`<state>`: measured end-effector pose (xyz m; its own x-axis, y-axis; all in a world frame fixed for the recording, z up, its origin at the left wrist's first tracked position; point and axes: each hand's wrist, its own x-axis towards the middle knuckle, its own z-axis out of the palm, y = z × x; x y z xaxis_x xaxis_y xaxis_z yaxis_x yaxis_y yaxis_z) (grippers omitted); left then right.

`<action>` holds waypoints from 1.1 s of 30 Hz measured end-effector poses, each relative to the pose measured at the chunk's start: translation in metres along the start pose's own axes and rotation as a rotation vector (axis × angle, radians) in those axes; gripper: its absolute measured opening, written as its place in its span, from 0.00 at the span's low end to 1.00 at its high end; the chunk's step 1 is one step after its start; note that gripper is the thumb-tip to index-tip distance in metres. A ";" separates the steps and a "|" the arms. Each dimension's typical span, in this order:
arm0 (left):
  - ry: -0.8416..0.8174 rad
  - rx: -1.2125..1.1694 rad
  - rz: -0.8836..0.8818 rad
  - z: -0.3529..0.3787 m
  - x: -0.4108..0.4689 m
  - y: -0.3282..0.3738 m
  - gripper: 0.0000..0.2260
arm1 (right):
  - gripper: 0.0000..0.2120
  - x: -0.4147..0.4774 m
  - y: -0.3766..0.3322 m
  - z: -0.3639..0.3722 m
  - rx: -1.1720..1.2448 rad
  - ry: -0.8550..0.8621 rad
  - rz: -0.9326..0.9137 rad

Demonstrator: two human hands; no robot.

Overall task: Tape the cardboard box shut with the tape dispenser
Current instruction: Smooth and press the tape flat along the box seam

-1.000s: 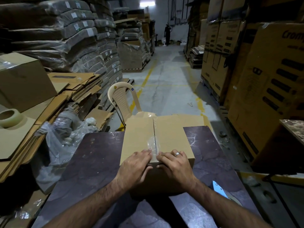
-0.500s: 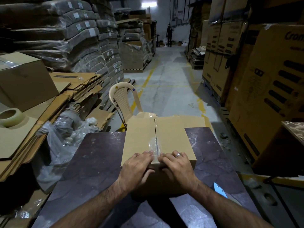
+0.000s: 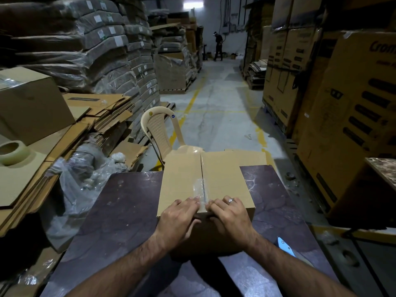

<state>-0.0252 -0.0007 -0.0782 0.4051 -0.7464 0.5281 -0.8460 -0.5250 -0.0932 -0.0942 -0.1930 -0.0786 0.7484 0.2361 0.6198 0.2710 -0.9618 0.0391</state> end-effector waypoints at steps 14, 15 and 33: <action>-0.066 -0.199 -0.151 -0.020 0.006 0.000 0.13 | 0.10 0.008 0.000 -0.012 0.130 -0.088 0.095; -0.067 -0.210 -0.172 -0.022 0.008 -0.001 0.13 | 0.10 0.009 -0.001 -0.014 0.137 -0.096 0.116; -0.910 -0.132 -0.213 -0.043 0.079 -0.030 0.28 | 0.19 0.069 0.013 -0.025 0.005 -0.683 0.156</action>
<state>0.0171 -0.0261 0.0022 0.6235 -0.7023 -0.3437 -0.7330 -0.6779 0.0555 -0.0543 -0.1922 -0.0155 0.9913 0.1308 -0.0135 0.1306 -0.9913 -0.0148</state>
